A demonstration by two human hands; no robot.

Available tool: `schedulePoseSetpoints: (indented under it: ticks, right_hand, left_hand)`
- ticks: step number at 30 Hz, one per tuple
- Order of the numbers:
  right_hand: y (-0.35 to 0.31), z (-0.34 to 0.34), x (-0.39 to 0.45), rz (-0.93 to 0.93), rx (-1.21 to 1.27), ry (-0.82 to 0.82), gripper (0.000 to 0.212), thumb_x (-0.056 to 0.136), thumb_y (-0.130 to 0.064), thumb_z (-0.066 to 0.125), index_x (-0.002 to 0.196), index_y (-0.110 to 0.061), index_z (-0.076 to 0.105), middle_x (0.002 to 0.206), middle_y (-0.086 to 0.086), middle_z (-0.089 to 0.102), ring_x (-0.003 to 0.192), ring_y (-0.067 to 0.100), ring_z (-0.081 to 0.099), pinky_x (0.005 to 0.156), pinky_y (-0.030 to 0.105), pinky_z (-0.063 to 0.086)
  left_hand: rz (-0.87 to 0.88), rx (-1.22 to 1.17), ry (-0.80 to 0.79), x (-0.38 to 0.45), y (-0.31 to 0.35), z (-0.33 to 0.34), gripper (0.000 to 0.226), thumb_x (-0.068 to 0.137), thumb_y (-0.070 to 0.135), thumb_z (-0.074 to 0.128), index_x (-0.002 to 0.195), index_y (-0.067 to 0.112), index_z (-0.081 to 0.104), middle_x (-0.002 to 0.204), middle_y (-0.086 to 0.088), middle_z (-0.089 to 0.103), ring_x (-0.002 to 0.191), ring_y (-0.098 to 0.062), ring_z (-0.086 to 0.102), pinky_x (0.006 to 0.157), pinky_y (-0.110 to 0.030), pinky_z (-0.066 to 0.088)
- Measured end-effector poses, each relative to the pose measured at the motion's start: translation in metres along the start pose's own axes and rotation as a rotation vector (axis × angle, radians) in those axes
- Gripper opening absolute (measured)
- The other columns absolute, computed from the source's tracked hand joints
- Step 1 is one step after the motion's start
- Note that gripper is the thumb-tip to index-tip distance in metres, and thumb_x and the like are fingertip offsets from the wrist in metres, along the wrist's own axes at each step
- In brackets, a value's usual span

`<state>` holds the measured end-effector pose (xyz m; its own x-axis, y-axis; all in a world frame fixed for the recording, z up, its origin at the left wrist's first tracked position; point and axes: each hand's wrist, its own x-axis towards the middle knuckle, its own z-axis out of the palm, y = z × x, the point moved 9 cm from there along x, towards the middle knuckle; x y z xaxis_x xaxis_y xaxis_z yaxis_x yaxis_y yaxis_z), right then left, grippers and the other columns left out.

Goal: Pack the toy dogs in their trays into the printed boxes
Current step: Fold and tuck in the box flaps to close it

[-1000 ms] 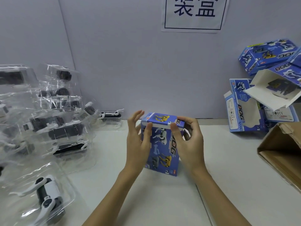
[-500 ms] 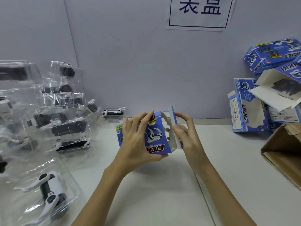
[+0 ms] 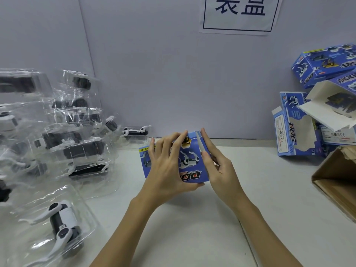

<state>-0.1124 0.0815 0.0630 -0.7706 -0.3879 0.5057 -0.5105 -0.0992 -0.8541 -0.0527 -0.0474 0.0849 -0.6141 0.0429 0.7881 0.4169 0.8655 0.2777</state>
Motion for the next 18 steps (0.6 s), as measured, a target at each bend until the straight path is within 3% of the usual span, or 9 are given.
schedulePoseSetpoints:
  ticks: [5, 10, 14, 18]
  right_hand:
    - [0.005, 0.007, 0.000, 0.034, 0.027, -0.051, 0.051, 0.103, -0.039, 0.045, 0.150, -0.057, 0.037, 0.150, -0.008, 0.054, 0.131, 0.010, 0.061, 0.080, 0.025, 0.062]
    - [0.012, 0.019, -0.006, 0.081, 0.073, -0.089, 0.051, 0.104, -0.052, 0.032, 0.153, -0.067, 0.024, 0.164, -0.015, 0.032, 0.141, 0.004, 0.050, 0.089, 0.025, 0.060]
    - [0.012, 0.023, -0.007, 0.049, 0.007, -0.088, 0.059, 0.099, -0.066, 0.034, 0.154, -0.068, 0.012, 0.173, -0.018, 0.009, 0.159, 0.012, 0.022, 0.109, 0.043, 0.054]
    - [0.010, 0.026, -0.006, -0.019, -0.143, -0.052, 0.065, 0.105, -0.053, 0.040, 0.158, -0.064, 0.004, 0.162, -0.045, -0.006, 0.160, 0.008, 0.011, 0.118, 0.050, 0.045]
  left_hand:
    - [0.008, 0.089, 0.010, 0.000, 0.004, 0.002, 0.118, 0.064, 0.068, 0.084, 0.156, 0.008, 0.040, 0.150, -0.008, 0.047, 0.138, -0.030, 0.045, 0.122, -0.064, 0.020]
    - [0.045, 0.130, -0.044, 0.002, 0.005, 0.008, 0.115, 0.070, 0.072, 0.074, 0.159, 0.009, 0.037, 0.151, -0.008, 0.046, 0.143, -0.032, 0.043, 0.120, -0.066, 0.022]
    - [0.055, 0.140, -0.049, 0.000, 0.002, 0.007, 0.115, 0.071, 0.073, 0.070, 0.160, 0.010, 0.035, 0.153, -0.008, 0.045, 0.144, -0.031, 0.042, 0.120, -0.066, 0.022]
    - [0.068, 0.149, -0.012, -0.001, 0.001, 0.005, 0.115, 0.069, 0.065, 0.078, 0.160, 0.010, 0.035, 0.153, -0.007, 0.044, 0.144, -0.030, 0.040, 0.122, -0.066, 0.020]
